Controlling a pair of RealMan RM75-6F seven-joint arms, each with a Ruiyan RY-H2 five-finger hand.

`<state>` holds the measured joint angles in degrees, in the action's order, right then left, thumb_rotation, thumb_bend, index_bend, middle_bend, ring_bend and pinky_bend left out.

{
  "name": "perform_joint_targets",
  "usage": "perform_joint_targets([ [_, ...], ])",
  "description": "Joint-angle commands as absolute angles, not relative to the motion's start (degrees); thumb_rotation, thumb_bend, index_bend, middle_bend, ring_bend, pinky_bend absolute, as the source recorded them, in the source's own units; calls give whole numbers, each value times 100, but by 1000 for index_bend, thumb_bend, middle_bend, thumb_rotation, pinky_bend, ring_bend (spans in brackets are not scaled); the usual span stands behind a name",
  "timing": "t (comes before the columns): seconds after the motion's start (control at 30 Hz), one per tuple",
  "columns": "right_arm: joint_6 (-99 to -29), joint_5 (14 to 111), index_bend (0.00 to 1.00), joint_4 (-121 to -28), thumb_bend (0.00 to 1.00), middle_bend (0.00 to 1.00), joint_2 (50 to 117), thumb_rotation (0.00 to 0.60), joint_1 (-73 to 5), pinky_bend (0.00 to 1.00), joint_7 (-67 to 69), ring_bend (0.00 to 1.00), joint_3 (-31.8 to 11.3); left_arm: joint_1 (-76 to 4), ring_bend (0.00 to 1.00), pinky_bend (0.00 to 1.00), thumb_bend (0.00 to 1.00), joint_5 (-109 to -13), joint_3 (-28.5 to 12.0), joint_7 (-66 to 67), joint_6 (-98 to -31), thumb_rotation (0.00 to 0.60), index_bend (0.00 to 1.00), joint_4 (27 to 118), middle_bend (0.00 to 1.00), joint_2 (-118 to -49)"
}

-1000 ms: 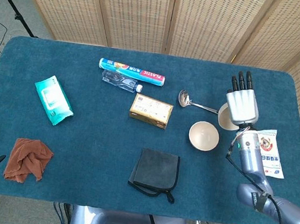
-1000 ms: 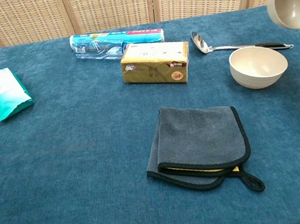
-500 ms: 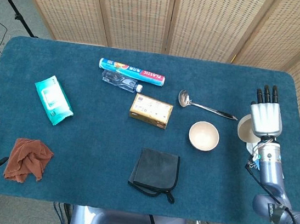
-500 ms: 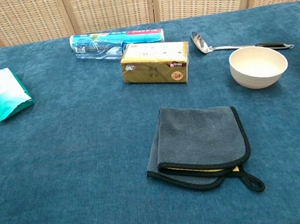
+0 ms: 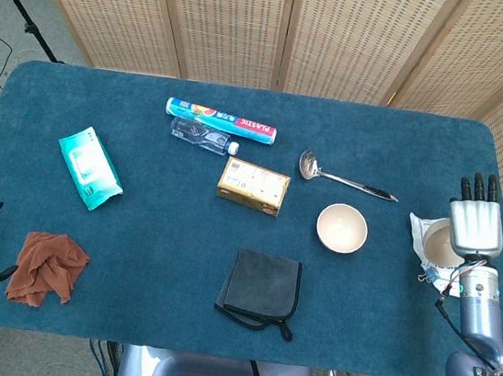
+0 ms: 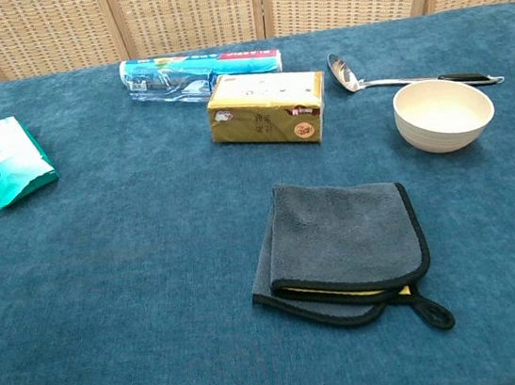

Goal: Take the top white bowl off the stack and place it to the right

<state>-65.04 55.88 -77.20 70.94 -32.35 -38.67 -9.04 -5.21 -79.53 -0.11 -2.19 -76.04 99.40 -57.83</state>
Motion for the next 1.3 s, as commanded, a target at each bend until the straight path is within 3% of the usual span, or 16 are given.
perform_joint_targets([
  [0.03, -6615, 5510, 686, -7985, 440, 153, 7011, 600, -3080, 0, -3937, 0, -828, -511, 0, 0, 168, -8007, -4, -301, -7631, 425, 0, 9987, 0, -5742],
  [0.83, -7278, 5351, 687, -10091, 440, 153, 6850, 600, -2719, 0, -4898, 0, -483, -399, 0, 0, 167, -8277, -75, -805, -8047, 424, 0, 10272, 0, -5390],
  [1.3, -7343, 5031, 687, -10416, 440, 153, 7012, 600, -2764, 0, -5392, 0, -280, -352, 0, 0, 167, -8296, -111, -968, -8162, 425, 0, 10335, 0, -5242],
])
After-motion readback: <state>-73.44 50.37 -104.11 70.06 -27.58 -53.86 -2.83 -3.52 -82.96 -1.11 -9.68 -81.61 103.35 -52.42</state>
